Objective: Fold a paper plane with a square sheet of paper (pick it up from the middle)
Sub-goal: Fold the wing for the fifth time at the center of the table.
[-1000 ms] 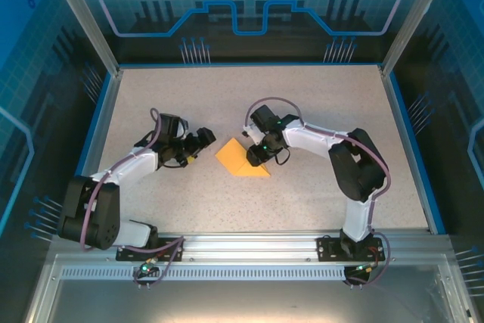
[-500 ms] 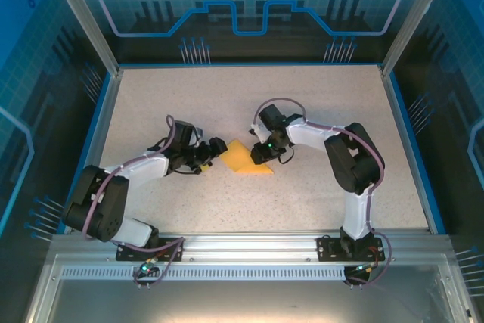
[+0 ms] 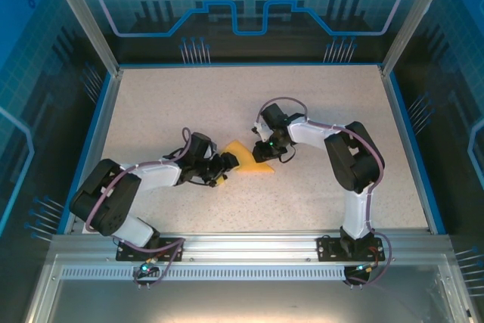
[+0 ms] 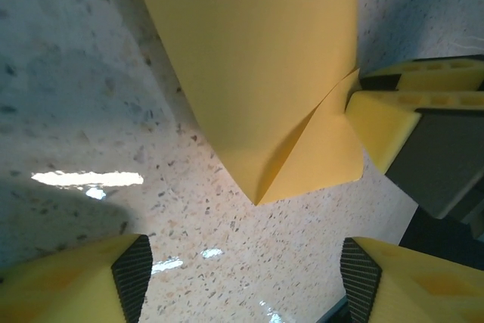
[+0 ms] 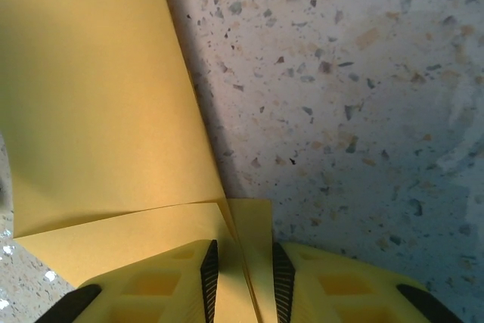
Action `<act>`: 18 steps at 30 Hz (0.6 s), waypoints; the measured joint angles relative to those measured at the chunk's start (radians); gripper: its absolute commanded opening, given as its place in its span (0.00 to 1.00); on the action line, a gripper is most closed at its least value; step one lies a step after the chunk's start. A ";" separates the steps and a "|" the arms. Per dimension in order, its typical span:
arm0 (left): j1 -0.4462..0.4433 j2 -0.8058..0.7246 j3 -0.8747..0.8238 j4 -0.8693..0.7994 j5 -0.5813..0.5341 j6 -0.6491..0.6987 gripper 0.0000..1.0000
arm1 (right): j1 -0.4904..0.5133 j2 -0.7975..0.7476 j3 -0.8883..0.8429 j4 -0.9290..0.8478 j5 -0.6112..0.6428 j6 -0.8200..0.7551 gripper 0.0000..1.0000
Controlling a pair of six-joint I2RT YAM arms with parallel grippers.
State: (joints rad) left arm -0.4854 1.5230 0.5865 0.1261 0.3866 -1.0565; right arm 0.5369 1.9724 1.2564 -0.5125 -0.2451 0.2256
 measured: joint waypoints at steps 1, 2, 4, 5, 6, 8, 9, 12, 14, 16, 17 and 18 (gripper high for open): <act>-0.011 0.005 0.000 0.006 -0.006 -0.016 0.65 | -0.001 0.001 0.000 0.001 -0.002 0.004 0.29; -0.021 0.011 0.000 0.012 -0.010 -0.027 0.63 | -0.001 0.001 0.000 0.002 -0.003 0.007 0.29; -0.034 0.024 0.000 0.031 -0.019 -0.052 0.60 | -0.001 0.001 0.000 0.002 -0.003 0.014 0.29; -0.039 0.033 0.000 0.043 -0.024 -0.066 0.58 | -0.001 0.001 0.000 0.002 -0.003 0.018 0.29; -0.042 0.040 0.000 0.053 -0.027 -0.073 0.56 | -0.001 0.001 0.000 0.002 -0.003 0.019 0.29; -0.043 0.047 0.000 0.056 -0.034 -0.096 0.52 | -0.001 0.001 0.000 0.003 -0.003 0.023 0.29; -0.043 0.048 0.000 0.056 -0.035 -0.101 0.50 | -0.001 0.002 0.000 0.004 -0.003 0.025 0.29; -0.043 0.054 0.000 0.056 -0.042 -0.124 0.47 | -0.002 0.002 0.000 0.005 -0.007 0.030 0.29; -0.042 0.057 0.000 0.056 -0.044 -0.129 0.45 | -0.003 0.002 0.000 0.005 -0.009 0.034 0.28; -0.042 0.060 0.000 0.056 -0.045 -0.136 0.43 | -0.003 0.002 -0.001 0.006 -0.011 0.037 0.29; -0.042 0.060 0.000 0.056 -0.046 -0.142 0.41 | -0.003 0.002 -0.001 0.007 -0.011 0.037 0.29; -0.042 0.062 0.000 0.055 -0.047 -0.143 0.40 | -0.003 0.002 -0.002 0.008 -0.011 0.037 0.29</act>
State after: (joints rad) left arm -0.5274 1.5848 0.5865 0.1814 0.3393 -1.1999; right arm 0.5335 1.9743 1.2541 -0.5041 -0.2565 0.2630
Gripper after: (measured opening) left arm 0.421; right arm 0.286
